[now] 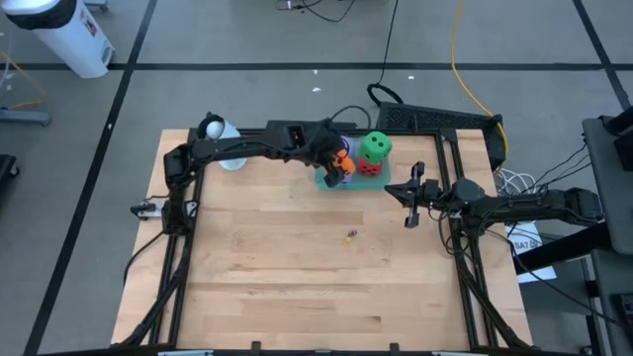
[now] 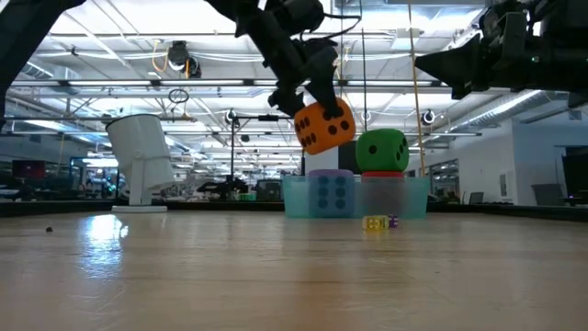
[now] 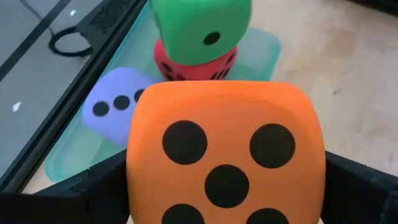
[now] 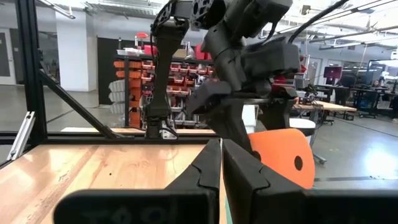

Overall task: Pick & Place Dice
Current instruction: Put the large orange die into the bin

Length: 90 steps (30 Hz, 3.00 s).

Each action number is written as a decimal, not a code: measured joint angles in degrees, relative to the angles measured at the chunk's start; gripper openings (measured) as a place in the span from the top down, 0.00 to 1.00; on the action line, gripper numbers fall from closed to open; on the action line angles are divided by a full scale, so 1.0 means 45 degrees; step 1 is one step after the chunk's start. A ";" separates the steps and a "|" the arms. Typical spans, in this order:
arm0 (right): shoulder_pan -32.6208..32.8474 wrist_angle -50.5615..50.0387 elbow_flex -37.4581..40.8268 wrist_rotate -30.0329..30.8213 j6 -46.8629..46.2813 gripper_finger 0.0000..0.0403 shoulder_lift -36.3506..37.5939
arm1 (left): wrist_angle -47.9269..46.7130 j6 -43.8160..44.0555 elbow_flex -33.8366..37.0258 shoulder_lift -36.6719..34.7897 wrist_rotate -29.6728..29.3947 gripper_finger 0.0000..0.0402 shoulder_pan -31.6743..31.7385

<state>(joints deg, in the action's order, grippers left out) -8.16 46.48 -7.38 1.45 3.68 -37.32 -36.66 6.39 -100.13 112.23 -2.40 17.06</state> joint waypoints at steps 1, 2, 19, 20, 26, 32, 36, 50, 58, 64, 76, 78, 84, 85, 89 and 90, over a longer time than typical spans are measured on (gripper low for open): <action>0.0005 0.0005 0.0000 -0.0004 0.0000 0.98 0.0004 | -0.0051 0.0003 -0.0044 -0.0002 0.0121 0.00 0.0022; 0.0000 0.0000 0.0000 -0.0005 0.0000 0.98 0.0001 | -0.0100 0.0043 -0.0066 -0.0002 0.0266 0.00 0.0053; -0.0702 -0.1085 -0.1726 -0.1257 0.1048 1.00 -0.2714 | -0.0191 -0.1729 -0.0085 0.0440 -0.0548 0.00 -0.0095; -0.0870 -0.1056 -0.2038 -0.1253 0.1166 1.00 -0.3144 | -0.0181 -0.1734 -0.0085 0.0440 -0.0506 0.00 -0.0077; -0.1874 -0.1065 -0.3396 -0.1299 0.1978 1.00 -0.5302 | -0.0203 -0.1965 -0.0071 0.0571 -0.0466 0.00 -0.0077; -0.2799 -0.2390 -0.5139 -0.2520 0.2382 1.00 -0.7036 | 0.0019 -0.2436 -0.0075 0.0677 -0.0474 0.00 -0.0086; -0.2895 -0.2395 -0.5810 -0.2626 0.3164 1.00 -0.7765 | 0.0045 -0.2491 -0.0075 0.0672 -0.0479 0.00 -0.0116; -0.3857 -0.2669 -0.6572 -0.3917 0.4051 1.00 -0.8548 | 0.0449 -0.3160 -0.0075 0.0668 -0.0599 0.00 -0.0150; -0.4017 -0.2479 -0.6727 -0.4043 0.4307 1.00 -0.9371 | 0.0785 -0.3433 -0.0071 0.0905 -0.0418 0.01 -0.0098; -0.4056 -0.2336 -0.6873 -0.3997 0.4030 1.00 -0.9996 | 0.0807 -0.3633 -0.0080 0.1013 -0.0427 0.01 -0.0138; -0.4099 -0.2860 -0.6863 -0.3720 0.3619 1.00 -1.0074 | 0.1116 -0.3904 -0.0061 0.0926 -0.0571 0.00 -0.0330; -0.4111 -0.3054 -0.6863 -0.3672 0.3619 1.00 -1.0074 | 0.1184 -0.3832 -0.0056 0.0926 -0.0561 0.00 -0.0334; -0.4243 -0.3380 -0.6863 -0.3667 0.3523 1.00 -1.0074 | 0.0984 -0.3798 -0.0275 0.0926 -0.0576 0.00 -0.0344; -0.4259 -0.3411 -0.6858 -0.3663 0.3446 1.00 -1.0086 | 0.0982 -0.3798 -0.0279 0.0926 -0.0577 0.00 -0.0344; -0.4279 -0.3437 -0.6849 -0.3667 0.3395 1.00 -1.0095 | 0.0830 -0.3793 -0.0322 0.0926 -0.0571 0.00 -0.0344; -0.4280 -0.3438 -0.6849 -0.3667 0.3395 1.00 -1.0098 | 0.0824 -0.3810 -0.0323 0.0926 -0.0571 0.00 -0.0349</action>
<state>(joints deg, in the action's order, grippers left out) -27.42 31.00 -38.20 -15.05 18.96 -82.76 -32.95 -10.75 -101.58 116.40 -4.97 15.49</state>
